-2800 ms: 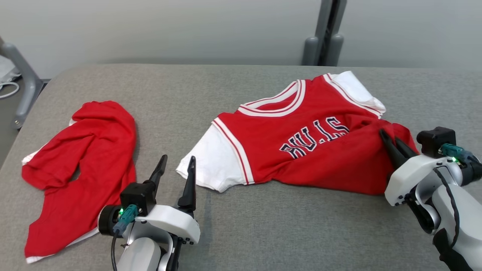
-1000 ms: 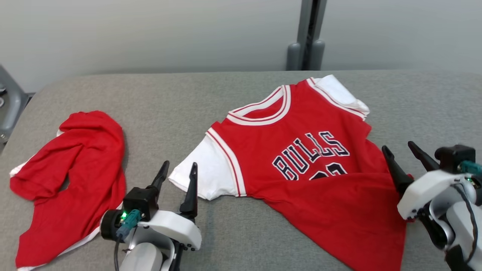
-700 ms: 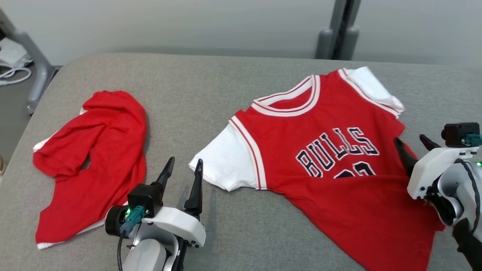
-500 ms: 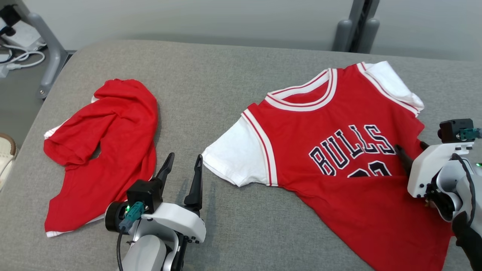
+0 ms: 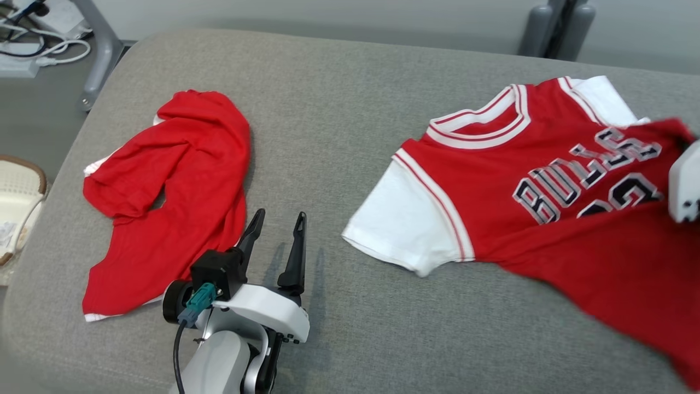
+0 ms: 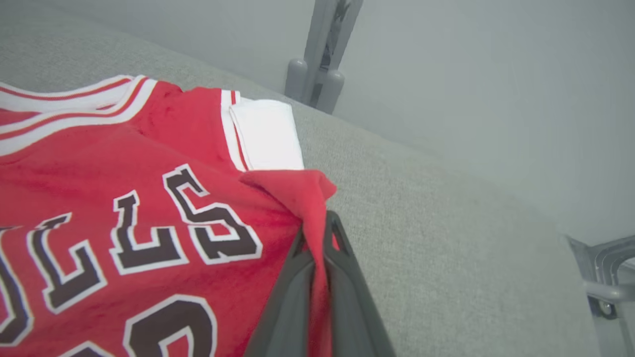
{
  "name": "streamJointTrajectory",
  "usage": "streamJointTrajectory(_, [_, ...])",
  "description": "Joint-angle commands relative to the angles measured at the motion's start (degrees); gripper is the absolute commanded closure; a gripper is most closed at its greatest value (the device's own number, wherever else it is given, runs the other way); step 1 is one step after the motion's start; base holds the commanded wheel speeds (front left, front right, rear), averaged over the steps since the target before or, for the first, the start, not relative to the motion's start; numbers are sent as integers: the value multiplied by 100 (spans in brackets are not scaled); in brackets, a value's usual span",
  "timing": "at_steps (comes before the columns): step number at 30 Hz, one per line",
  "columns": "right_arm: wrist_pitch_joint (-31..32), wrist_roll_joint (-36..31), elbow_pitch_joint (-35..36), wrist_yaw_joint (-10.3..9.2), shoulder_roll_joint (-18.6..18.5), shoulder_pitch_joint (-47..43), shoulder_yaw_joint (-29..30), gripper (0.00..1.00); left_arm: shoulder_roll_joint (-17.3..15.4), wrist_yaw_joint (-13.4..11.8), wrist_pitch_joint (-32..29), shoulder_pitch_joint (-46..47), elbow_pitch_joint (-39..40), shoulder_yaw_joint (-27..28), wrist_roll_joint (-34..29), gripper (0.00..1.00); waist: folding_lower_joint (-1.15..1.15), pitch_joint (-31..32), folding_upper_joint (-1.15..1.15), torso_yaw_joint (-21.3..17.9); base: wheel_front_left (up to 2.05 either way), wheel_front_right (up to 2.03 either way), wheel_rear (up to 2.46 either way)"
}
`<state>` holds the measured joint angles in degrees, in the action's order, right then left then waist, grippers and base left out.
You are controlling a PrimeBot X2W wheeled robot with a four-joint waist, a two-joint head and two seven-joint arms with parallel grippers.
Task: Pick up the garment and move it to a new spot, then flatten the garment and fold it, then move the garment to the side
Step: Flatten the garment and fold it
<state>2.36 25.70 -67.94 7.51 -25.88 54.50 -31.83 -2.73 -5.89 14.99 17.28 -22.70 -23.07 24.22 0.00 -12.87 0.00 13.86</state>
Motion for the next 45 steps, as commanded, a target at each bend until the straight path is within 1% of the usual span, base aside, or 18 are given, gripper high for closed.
streamJointTrajectory(1, [-181,-310,82,-3,-145,274,-235,100,-29,-36,23,118,32,-37,57,0,0,-94,0,124,0,0,0])
streamJointTrajectory(4, [-467,-686,269,-4,-318,655,-751,100,-31,-53,23,180,54,-133,133,0,0,-206,0,305,0,0,0])
streamJointTrajectory(6, [-600,-688,353,-3,-330,746,-1013,100,-28,-65,24,216,73,-180,185,0,0,-249,0,398,0,0,0])
streamJointTrajectory(7, [-559,-682,296,-4,-359,771,-1124,100,-32,-73,23,217,74,-202,201,0,0,-263,0,437,0,0,0])
streamJointTrajectory(8, [-510,-754,265,-3,-338,725,-1318,82,-27,-75,23,214,72,-223,227,0,0,-269,0,469,0,0,0])
streamJointTrajectory(9, [-457,-734,234,-3,-300,701,-1450,0,-27,-85,23,208,64,-233,231,0,0,-270,0,487,0,0,0])
streamJointTrajectory(13, [-470,-409,26,-4,-177,610,-1480,0,-28,-119,23,174,29,-250,266,0,0,-235,0,493,0,0,0])
streamJointTrajectory(17, [-708,-145,-78,-3,-102,413,-1446,0,-30,-136,23,115,-13,-171,215,0,0,-104,0,366,0,0,0])
streamJointTrajectory(24, [-1512,368,30,-3,7,-77,-1148,0,-28,-106,23,8,24,60,48,0,0,175,0,-118,0,0,0])
streamJointTrajectory(29, [-1754,582,254,-3,25,-551,-757,0,-30,-81,23,-63,58,195,-54,0,0,369,0,-478,0,0,0])
streamJointTrajectory(32, [-1767,595,698,-3,-29,-874,-283,0,-30,-80,23,-131,79,263,-101,0,0,440,0,-634,0,0,0])
streamJointTrajectory(33, [-1763,580,859,-3,-44,-1060,-50,0,-31,-70,23,-151,79,281,-123,0,0,458,0,-674,0,0,0])
streamJointTrajectory(34, [-1764,503,1164,-3,-27,-1444,406,0,-30,-59,24,-174,72,310,-150,0,0,475,0,-731,0,0,0])
streamJointTrajectory(37, [-1766,288,1570,-3,114,-2001,1075,0,-32,-25,23,-206,51,353,-204,0,0,487,0,-800,0,0,0])
streamJointTrajectory(39, [-1766,132,1716,-3,230,-2386,1455,0,-30,-7,23,-238,27,368,-241,0,0,494,0,-833,0,0,0])
streamJointTrajectory(42, [-1768,-125,1862,-3,410,-2775,1829,0,-30,33,23,-264,4,391,-271,0,0,508,0,-870,0,0,0])
streamJointTrajectory(45, [-1767,-277,1956,-3,564,-2957,2119,0,-30,46,23,-279,-26,417,-312,0,0,524,0,-905,0,0,0])
